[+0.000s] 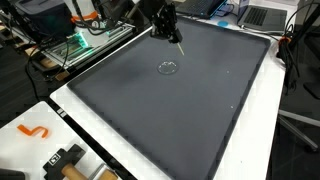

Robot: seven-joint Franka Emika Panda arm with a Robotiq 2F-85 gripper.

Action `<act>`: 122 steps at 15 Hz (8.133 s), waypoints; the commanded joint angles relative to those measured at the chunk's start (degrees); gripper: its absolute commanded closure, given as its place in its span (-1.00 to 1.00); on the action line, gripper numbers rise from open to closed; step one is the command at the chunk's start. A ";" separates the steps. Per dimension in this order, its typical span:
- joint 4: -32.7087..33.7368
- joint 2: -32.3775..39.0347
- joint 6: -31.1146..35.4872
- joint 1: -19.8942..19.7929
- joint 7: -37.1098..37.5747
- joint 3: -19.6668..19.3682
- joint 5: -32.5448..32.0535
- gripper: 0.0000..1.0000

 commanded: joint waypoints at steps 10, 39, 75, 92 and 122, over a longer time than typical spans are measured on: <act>-5.48 -6.83 -8.50 6.80 -7.07 -11.41 4.23 0.94; -12.39 -16.36 -7.09 11.90 -1.33 -9.45 0.61 0.94; 2.41 -6.80 -12.18 14.59 48.83 -2.82 -52.04 0.94; 0.73 4.96 -1.35 14.89 49.47 -2.64 -52.63 0.94; 1.02 9.51 1.45 15.44 50.17 -2.77 -53.56 0.94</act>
